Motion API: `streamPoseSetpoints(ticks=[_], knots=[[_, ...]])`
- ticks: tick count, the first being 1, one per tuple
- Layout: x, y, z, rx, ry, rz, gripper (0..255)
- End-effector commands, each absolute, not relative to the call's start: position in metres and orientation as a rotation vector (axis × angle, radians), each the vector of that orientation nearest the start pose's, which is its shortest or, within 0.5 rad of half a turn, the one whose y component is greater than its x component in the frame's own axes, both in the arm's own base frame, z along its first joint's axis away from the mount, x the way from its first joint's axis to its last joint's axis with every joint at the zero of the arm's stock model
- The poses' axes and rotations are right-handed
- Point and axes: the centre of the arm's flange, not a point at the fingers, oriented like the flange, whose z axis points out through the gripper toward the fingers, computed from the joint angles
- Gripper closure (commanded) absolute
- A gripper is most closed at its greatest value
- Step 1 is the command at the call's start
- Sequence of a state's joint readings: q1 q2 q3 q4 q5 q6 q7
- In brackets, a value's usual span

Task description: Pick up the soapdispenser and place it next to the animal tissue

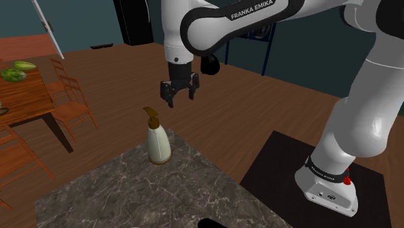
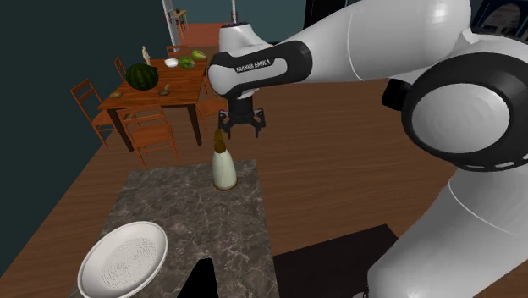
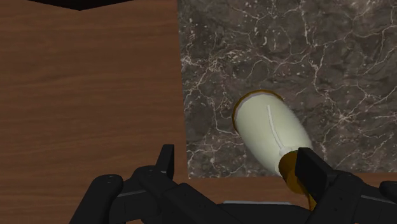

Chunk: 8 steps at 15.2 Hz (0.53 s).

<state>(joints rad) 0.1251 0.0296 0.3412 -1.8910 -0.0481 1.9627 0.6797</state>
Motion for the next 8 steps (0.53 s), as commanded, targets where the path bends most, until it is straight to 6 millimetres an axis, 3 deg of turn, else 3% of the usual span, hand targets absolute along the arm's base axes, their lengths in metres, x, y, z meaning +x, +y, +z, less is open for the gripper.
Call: streamPoseSetpoints(ticks=[1,7,8], knots=[[0.528,0.274,0.485,-3.129,0.311,-0.093,0],[0.575,0.334,0.469,-3.126,0.313,-0.109,0],[0.577,0.337,0.469,-3.126,0.313,-0.110,0]])
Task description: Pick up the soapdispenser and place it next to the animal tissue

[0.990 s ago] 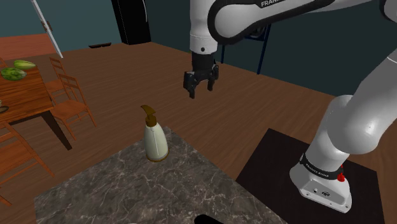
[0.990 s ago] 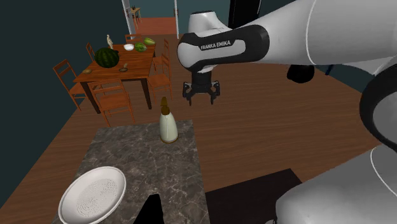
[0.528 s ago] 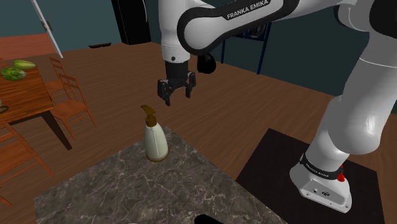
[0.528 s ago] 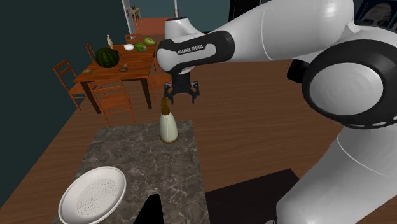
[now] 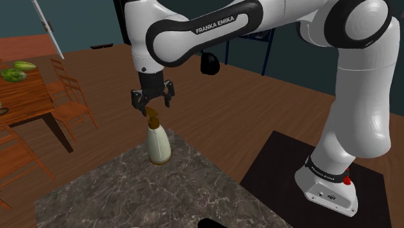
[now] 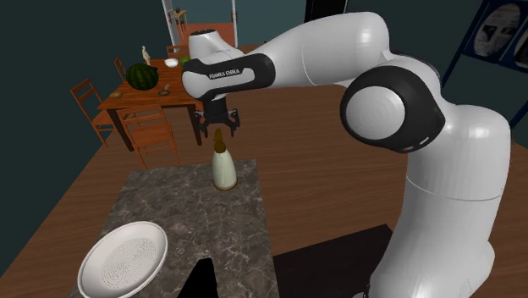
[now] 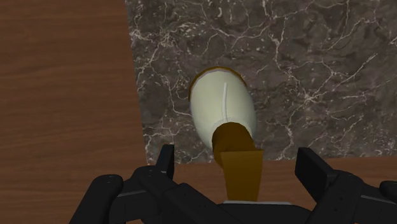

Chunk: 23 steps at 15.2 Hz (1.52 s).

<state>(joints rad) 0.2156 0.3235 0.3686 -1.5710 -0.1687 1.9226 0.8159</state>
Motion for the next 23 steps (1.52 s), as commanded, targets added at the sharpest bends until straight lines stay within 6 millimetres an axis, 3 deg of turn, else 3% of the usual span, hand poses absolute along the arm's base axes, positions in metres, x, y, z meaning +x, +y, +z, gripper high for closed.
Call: streamPoseSetpoints(ticks=[1,7,15,16,23], knots=[[0.577,0.337,0.463,-3.126,0.313,-0.110,0],[0.580,0.337,0.429,-3.126,0.313,-0.110,0],[0.580,0.337,0.429,-3.126,0.313,-0.110,0],[0.580,0.337,0.429,-3.126,0.313,-0.110,255],[0.580,0.337,0.429,-3.126,0.313,-0.110,255]])
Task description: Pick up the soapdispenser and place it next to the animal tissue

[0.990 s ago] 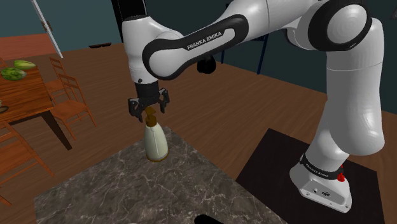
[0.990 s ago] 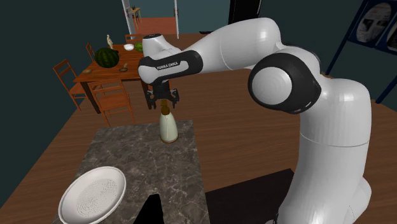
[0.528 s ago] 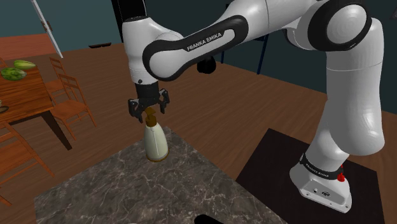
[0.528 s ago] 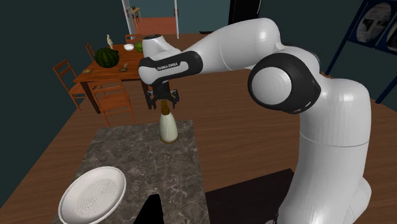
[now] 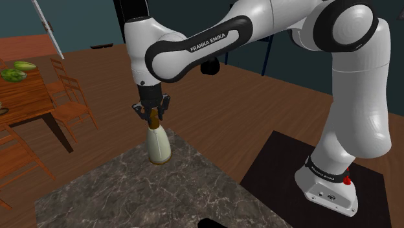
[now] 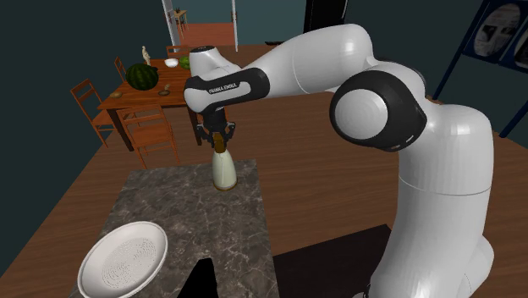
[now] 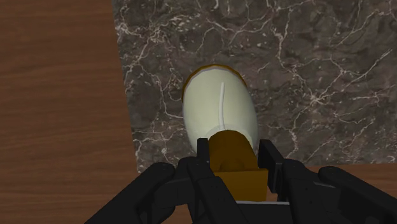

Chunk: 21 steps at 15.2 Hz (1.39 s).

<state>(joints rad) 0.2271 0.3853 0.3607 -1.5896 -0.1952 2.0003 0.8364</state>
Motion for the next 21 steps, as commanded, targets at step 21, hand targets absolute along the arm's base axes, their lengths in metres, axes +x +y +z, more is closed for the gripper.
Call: streamPoseSetpoints(ticks=[21], knots=[[0.580,0.337,0.529,-3.126,0.313,-0.110,255]])
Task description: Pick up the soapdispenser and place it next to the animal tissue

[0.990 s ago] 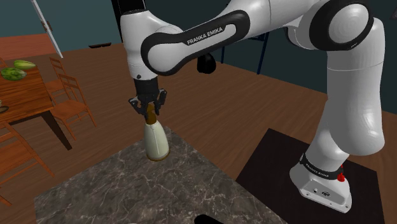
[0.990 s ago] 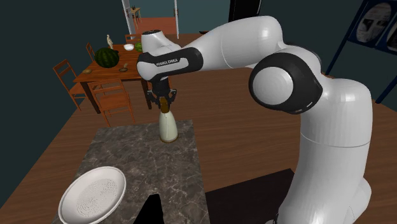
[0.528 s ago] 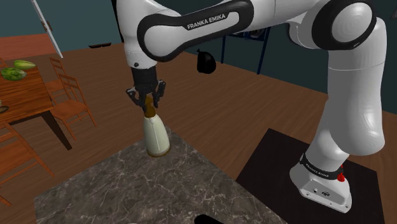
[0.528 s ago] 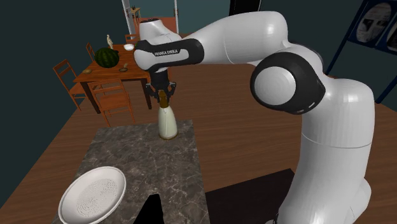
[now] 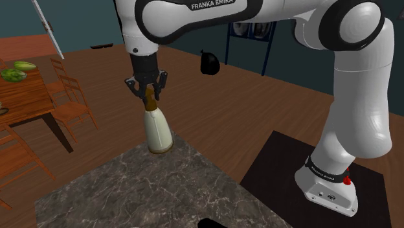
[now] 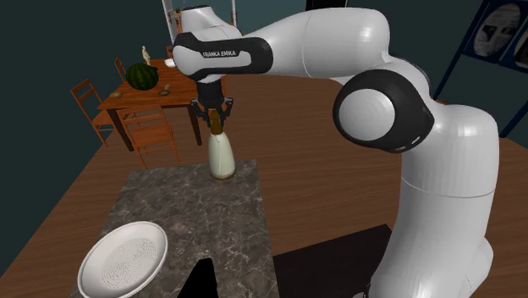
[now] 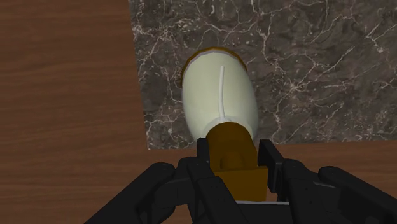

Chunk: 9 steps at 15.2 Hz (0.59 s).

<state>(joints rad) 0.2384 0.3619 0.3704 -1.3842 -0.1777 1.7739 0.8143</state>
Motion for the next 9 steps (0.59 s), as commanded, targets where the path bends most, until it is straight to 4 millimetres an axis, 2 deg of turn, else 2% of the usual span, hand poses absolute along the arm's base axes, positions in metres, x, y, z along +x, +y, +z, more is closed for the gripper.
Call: streamPoseSetpoints(ticks=[1,9], knots=[[0.580,0.337,0.534,-3.126,0.313,-0.110,255],[0.580,0.337,0.576,-3.126,0.313,-0.110,255]])
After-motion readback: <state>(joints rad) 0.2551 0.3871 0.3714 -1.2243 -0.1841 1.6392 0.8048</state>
